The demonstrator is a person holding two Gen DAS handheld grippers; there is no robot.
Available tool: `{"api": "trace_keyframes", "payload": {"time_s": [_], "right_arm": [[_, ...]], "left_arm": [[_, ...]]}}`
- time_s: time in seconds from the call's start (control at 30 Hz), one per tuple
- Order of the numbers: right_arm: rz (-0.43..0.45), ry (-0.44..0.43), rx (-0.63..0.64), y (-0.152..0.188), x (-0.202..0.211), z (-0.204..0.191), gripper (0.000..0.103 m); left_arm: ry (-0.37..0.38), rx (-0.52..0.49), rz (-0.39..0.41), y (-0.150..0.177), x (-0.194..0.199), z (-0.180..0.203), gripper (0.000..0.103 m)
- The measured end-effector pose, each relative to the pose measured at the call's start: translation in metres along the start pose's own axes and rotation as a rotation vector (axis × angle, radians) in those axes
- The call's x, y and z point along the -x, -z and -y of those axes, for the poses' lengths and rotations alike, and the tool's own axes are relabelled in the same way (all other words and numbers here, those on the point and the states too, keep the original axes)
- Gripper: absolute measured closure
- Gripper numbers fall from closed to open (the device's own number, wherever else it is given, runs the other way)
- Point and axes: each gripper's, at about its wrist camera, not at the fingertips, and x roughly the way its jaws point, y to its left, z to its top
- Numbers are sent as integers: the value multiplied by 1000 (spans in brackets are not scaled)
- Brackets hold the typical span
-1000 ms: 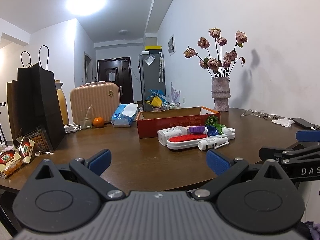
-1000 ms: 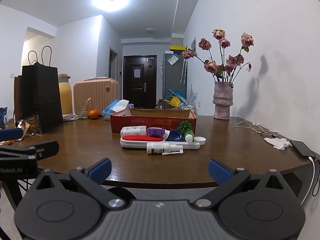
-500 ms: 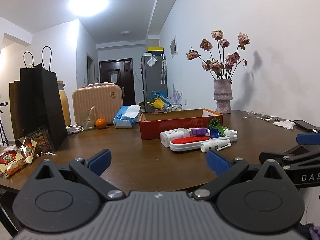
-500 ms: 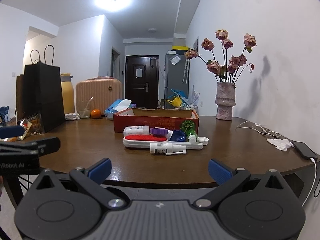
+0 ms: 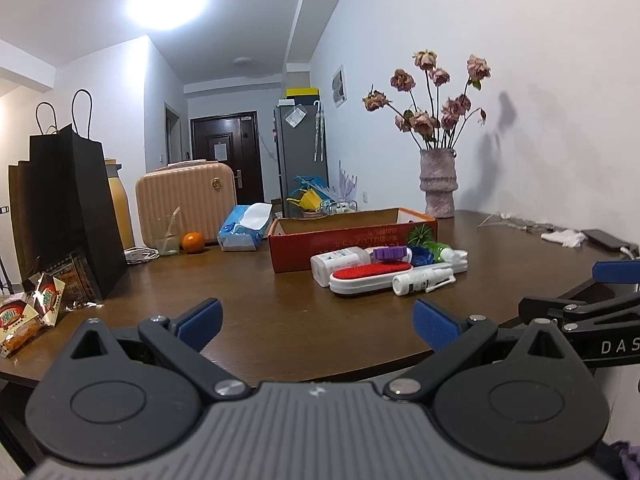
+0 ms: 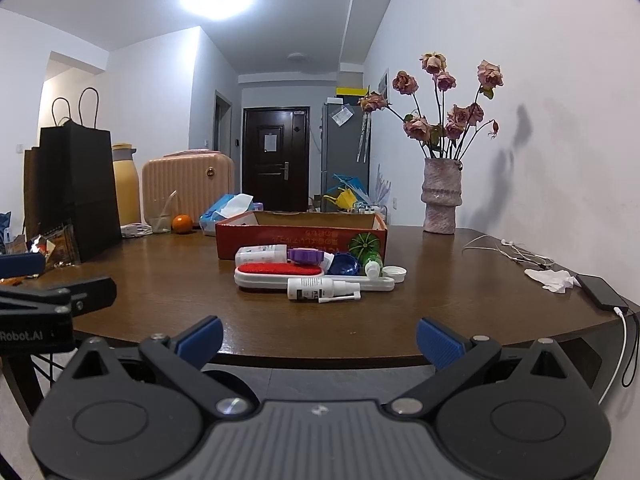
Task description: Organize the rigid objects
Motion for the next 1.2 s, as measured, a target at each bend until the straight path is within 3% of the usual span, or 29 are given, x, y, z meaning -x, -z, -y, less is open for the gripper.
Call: {"api": "trace_keyframes", "payload": {"time_s": [0.2,0.47,0.6,0.73,0.87,1.1,1.2], "right_arm": [[-14,23,17,4,-20,-3,0],[-56,29,15,5,-55,7,0],[-62,20,-8,1,-75,16,0],[-52,-30,-42,-3,-102,31,0],[-129,-68,-39,-12,-133,45,0],[-157,-167,51,-33,-171,59,0],[-179,-192,112,-41,-193,57,5]], "left_arm": [[-35,-23,16,1,-15,2,0],[-13,9,-75,6,-57,6,0],[10,49,-57,6,-78,3,0],[41,43,-109,-2,-108,5,0],[91,69,-173,-9,-143,7,0],[62,60,-217,-23,-196,19,0],[45,38,-231,-28,-215,23,0]]}}
